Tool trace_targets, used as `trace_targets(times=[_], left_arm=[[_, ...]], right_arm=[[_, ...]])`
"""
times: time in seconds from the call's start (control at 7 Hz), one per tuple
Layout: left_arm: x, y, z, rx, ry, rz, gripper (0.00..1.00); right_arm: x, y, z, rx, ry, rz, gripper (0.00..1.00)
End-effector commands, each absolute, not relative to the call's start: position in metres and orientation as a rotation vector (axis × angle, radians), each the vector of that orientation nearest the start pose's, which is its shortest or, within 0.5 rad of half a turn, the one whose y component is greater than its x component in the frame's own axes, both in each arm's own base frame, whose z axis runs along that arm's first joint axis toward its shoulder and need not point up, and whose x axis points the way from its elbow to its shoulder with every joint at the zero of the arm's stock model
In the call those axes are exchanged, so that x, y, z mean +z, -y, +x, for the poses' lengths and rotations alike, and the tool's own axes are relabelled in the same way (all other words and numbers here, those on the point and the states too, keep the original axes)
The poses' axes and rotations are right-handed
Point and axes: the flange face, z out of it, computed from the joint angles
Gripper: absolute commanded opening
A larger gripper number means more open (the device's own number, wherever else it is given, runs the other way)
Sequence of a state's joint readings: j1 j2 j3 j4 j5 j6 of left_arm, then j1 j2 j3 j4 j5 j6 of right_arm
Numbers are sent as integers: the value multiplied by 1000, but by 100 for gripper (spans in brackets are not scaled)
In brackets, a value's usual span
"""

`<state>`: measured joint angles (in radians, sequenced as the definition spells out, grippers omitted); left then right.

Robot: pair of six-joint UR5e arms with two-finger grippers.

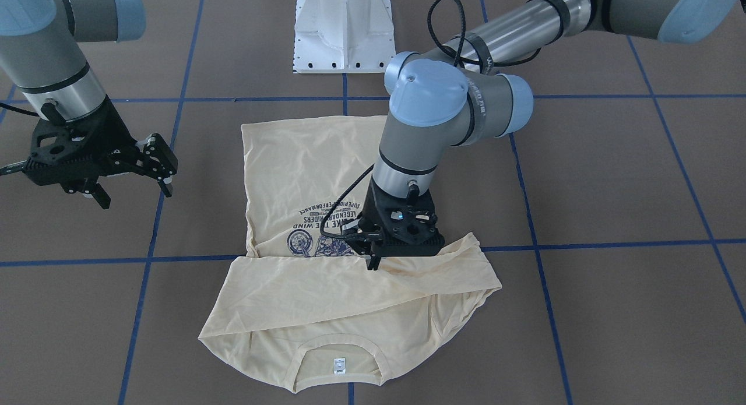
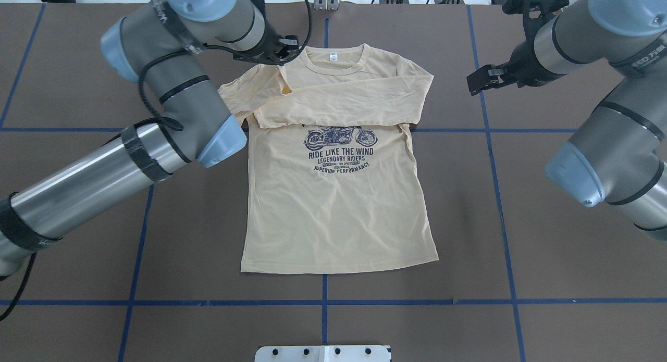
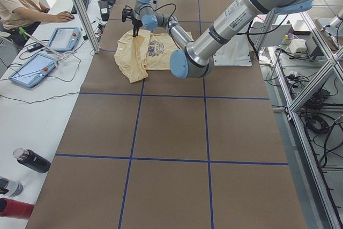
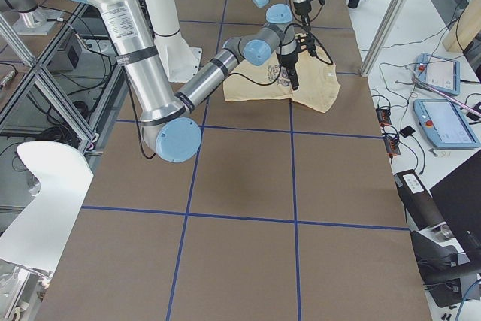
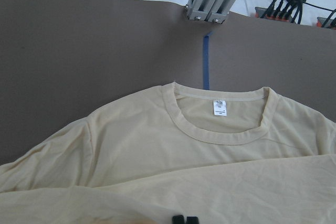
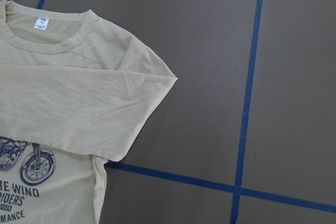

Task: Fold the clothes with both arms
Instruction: 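Fold the held sleeve across the shirt front with the left gripper and release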

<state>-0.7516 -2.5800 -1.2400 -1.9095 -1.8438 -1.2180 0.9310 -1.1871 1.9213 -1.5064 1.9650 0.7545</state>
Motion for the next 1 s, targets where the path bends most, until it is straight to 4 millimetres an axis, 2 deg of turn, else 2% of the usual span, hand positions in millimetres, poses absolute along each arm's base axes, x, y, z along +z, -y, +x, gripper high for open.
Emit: trace_targets(times=[0.0, 0.14, 0.29, 0.43, 0.57, 0.71, 0.86], left_arm=[[71, 615, 559, -251, -997, 299, 0], [60, 617, 576, -263, -993, 278, 0], [61, 617, 590, -279, -1025, 273, 0], [55, 618, 615, -308, -1032, 283, 0], [46, 619, 629, -356, -1058, 331, 0], [48, 613, 639, -363, -1088, 326, 0], [46, 611, 641, -381, -1115, 329, 4]], right_arm=[[287, 527, -273, -50, 791, 364, 100], [287, 527, -273, -51, 790, 364, 100], [286, 527, -274, -50, 791, 365, 100], [286, 527, -274, -50, 791, 365, 100], [286, 527, -274, -52, 792, 364, 100], [288, 526, -273, -61, 792, 365, 100], [289, 525, -273, -66, 797, 371, 100]])
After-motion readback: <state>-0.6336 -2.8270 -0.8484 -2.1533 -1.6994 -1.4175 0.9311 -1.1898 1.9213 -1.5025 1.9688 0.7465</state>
